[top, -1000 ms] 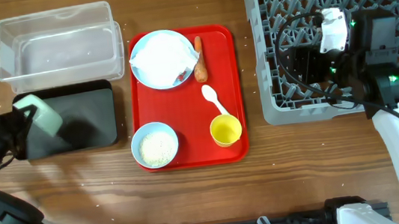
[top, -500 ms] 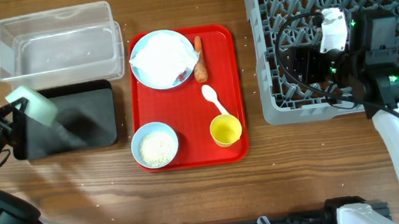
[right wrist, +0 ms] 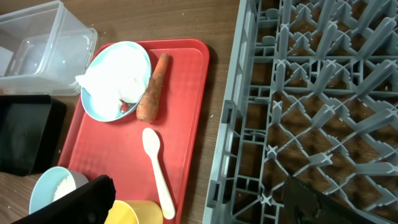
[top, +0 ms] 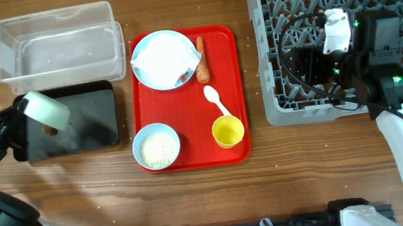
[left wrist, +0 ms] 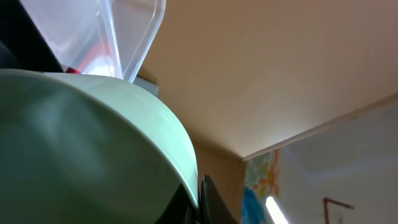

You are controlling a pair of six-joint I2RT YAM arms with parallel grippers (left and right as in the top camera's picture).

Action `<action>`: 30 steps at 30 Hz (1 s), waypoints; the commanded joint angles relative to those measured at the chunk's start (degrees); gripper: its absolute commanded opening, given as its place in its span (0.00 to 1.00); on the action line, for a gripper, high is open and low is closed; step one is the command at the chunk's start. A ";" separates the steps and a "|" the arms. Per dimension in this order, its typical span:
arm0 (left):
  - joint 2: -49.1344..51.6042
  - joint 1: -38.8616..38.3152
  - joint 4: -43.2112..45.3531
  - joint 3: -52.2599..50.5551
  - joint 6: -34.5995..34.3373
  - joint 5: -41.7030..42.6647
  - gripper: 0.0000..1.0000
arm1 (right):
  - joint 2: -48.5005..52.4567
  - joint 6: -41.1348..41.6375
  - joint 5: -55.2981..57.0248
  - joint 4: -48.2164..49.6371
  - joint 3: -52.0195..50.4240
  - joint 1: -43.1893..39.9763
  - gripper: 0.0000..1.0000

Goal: Sort waste into correct bins and load items into the dishwasher rack
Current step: 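Carry the mint bowl left and tip the walnut onto the black tray, then return the mint bowl to the red tray with the left gripper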

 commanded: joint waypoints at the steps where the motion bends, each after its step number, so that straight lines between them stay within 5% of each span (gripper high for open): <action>1: 0.44 -0.26 8.13 -0.15 2.86 -1.44 0.04 | 0.74 0.44 -0.94 -0.07 0.87 0.31 0.89; 4: 0.44 -0.61 10.71 -0.15 5.20 -11.72 0.04 | 0.74 0.42 -0.94 -0.07 0.87 0.31 0.89; 9: -3.78 -6.71 10.93 1.31 8.52 -15.06 0.04 | 0.74 0.39 -0.94 0.00 0.87 0.31 0.89; 13: -16.09 -19.96 10.19 7.61 7.45 -29.00 0.04 | 0.74 0.39 -0.94 -0.07 0.87 0.31 0.89; 18: -26.84 -44.33 10.69 8.87 5.27 -59.89 0.04 | 0.81 0.26 -0.92 -0.13 0.87 0.31 0.89; 23: -22.08 -65.83 11.13 8.85 9.03 -81.00 0.04 | 1.49 0.24 -0.87 -0.02 0.87 0.31 0.90; 30: -6.78 -78.97 11.69 8.85 12.79 -87.67 0.04 | 3.58 0.26 -0.72 -0.37 0.85 0.31 0.90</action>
